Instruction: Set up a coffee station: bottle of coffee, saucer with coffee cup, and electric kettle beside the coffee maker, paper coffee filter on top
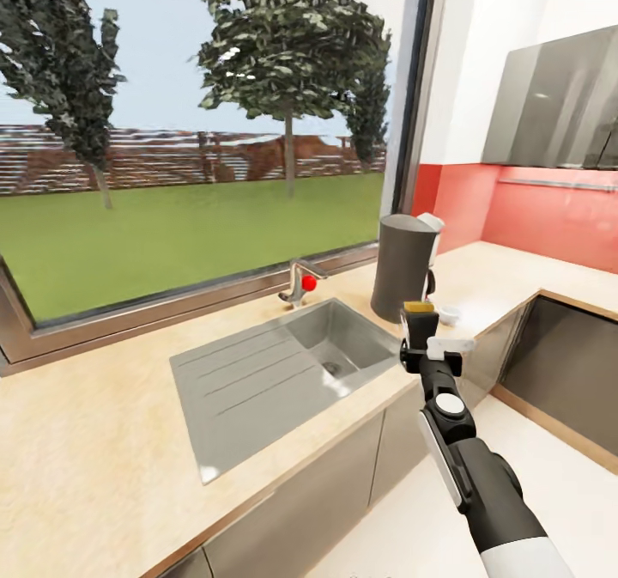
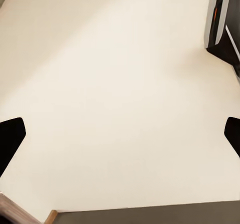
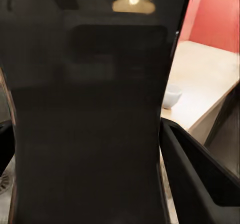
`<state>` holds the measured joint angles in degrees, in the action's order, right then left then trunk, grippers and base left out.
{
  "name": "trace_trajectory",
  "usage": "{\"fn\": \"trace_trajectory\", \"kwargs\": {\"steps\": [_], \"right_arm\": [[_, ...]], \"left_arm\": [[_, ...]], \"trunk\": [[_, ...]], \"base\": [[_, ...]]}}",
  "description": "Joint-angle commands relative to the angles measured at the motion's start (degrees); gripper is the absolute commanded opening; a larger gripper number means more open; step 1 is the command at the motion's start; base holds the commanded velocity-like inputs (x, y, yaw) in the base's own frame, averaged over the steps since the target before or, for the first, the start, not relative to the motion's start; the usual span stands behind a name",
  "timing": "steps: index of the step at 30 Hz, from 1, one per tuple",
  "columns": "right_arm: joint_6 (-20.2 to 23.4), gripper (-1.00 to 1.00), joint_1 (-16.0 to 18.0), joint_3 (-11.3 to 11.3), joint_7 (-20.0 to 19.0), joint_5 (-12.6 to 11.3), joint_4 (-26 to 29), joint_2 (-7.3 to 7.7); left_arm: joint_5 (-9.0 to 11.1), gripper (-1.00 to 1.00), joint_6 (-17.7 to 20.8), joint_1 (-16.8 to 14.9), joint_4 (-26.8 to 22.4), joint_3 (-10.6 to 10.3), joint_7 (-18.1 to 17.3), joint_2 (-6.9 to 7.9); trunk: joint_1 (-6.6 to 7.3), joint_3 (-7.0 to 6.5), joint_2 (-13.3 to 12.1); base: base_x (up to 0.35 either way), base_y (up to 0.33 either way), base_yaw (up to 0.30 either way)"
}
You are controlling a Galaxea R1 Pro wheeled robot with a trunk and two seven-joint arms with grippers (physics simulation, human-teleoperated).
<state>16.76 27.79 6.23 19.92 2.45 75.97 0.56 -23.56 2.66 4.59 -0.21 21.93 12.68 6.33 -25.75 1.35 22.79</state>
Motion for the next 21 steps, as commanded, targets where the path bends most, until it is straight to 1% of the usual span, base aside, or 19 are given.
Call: {"fn": "trace_trajectory", "kwargs": {"steps": [1,15,17,21], "right_arm": [[0.46,-1.00,0.07,0.20,0.30,0.27,0.06,0.06],[0.46,-1.00,0.07,0.25,0.30,0.27,-0.81,-0.03],[0.46,-1.00,0.07,0.26,0.30,0.27,-0.82,-0.03],[0.20,-1.00,0.07,0.41,0.28,0.25,-1.81,-0.03]], "left_arm": [[-0.61,1.00,0.15,-0.01,-0.04,0.39,0.15,0.00],[-0.61,1.00,0.15,-0.01,-0.14,0.39,0.14,-0.03],[-0.61,1.00,0.15,-0.01,-0.14,0.39,0.15,-0.03],[-0.61,1.00,0.15,-0.01,-0.14,0.39,0.15,0.00]], "trunk": [[-0.04,0.11,0.13],[-0.04,0.11,0.13],[-0.04,0.11,0.13],[-0.04,0.11,0.13]], "base": [[-0.002,0.000,-0.269],[0.000,0.000,-0.265],[0.000,0.000,-0.142],[0.000,0.000,-0.036]]}}
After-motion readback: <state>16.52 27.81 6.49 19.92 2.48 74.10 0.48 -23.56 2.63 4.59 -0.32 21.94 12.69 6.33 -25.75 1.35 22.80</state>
